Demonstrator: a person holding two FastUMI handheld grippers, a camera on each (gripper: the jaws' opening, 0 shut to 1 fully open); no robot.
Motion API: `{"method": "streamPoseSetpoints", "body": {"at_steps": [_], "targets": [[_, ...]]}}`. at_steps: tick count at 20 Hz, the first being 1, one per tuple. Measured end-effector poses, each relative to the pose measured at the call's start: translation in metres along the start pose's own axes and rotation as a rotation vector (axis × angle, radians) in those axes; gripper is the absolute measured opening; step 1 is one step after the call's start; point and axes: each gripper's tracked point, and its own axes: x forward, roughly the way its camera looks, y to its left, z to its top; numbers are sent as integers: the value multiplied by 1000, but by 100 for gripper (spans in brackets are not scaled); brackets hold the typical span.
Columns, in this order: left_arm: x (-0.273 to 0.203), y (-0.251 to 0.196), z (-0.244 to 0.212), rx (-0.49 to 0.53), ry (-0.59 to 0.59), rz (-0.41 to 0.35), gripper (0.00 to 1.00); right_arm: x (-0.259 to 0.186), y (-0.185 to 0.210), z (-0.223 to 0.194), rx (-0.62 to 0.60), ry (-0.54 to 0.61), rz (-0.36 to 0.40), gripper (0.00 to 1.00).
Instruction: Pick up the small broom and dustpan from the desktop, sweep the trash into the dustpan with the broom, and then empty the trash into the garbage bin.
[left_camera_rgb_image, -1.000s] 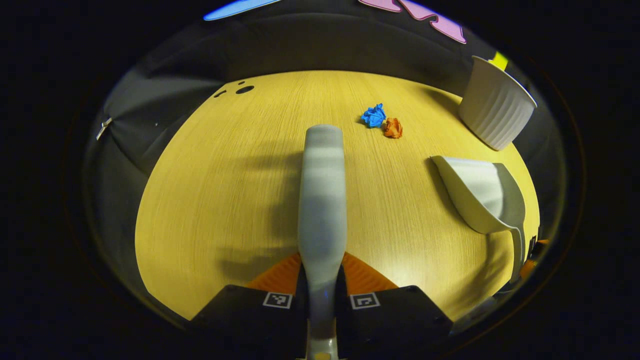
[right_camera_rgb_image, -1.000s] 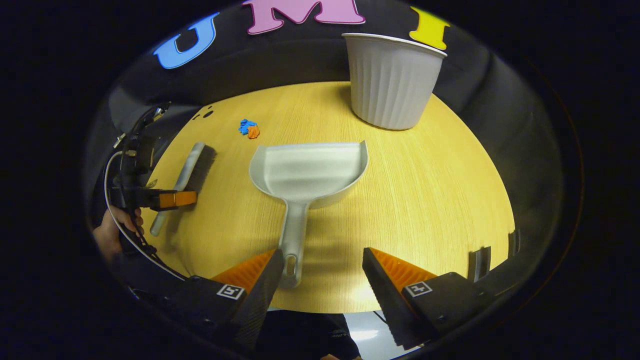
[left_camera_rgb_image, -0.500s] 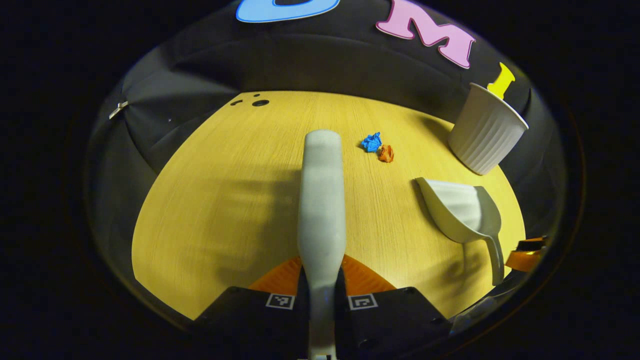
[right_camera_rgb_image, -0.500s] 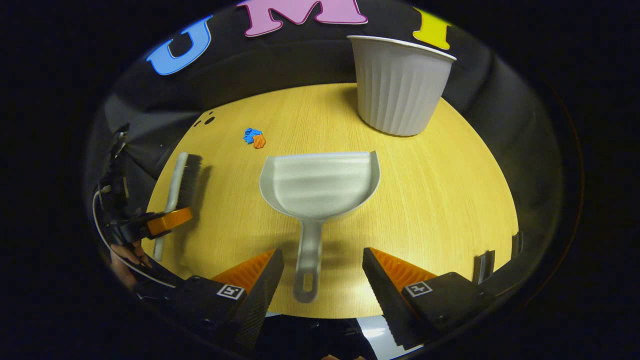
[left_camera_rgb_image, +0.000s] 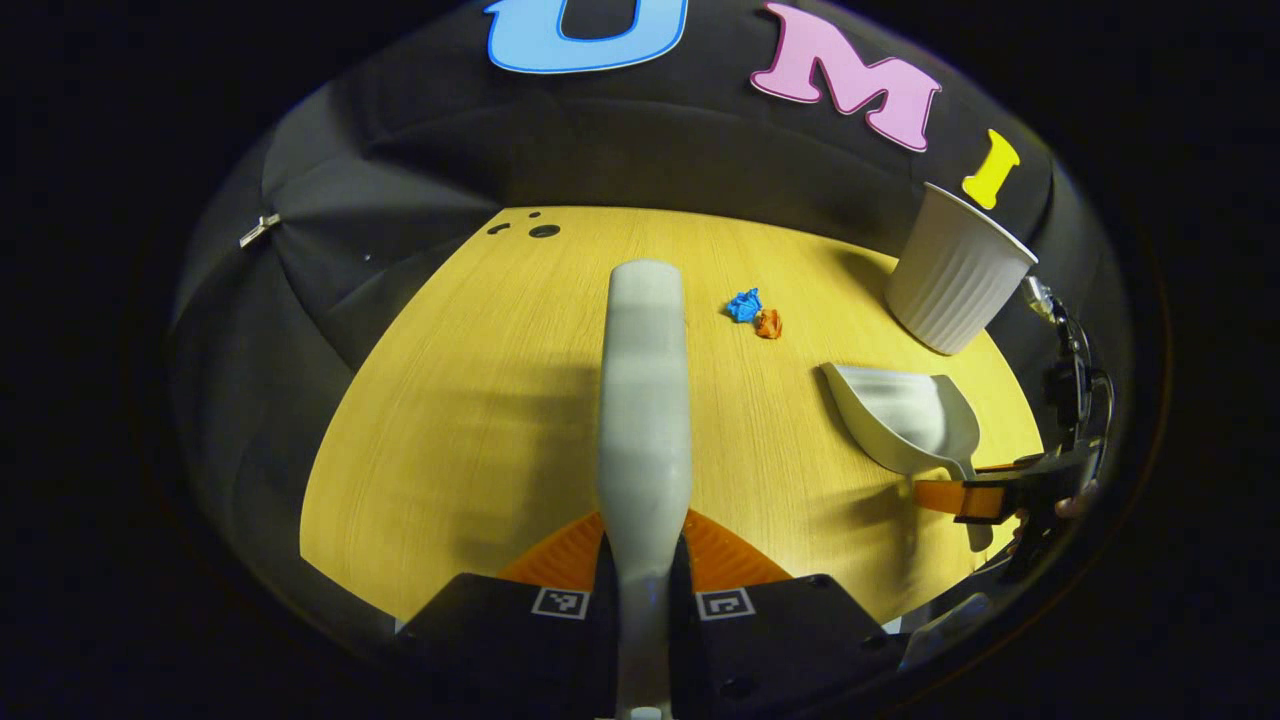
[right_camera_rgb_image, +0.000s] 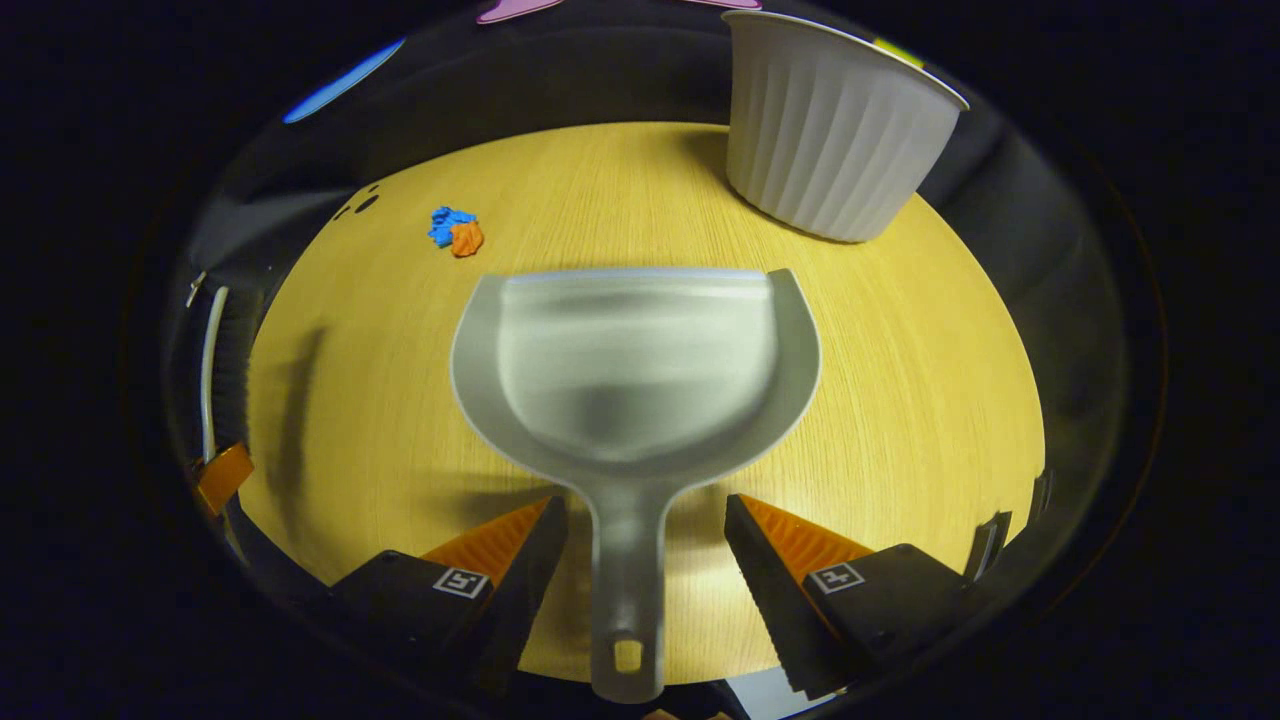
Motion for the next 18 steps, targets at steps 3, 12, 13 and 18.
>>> {"method": "streamPoseSetpoints", "body": {"at_steps": [3, 12, 13, 18], "targets": [[-2, 3, -2, -7, 22, 10, 24, 8, 6, 2, 37, 2, 0, 97], [5, -5, -11, -41, 63, 2, 24, 11, -2, 12, 23, -5, 8, 40], [7, -6, -11, -33, 64, 2, 24, 12, -2, 12, 12, -1, 25, 40], [23, -2, -2, 5, 77, 17, 25, 11, -10, 11, -43, -14, 70, 36]]}}
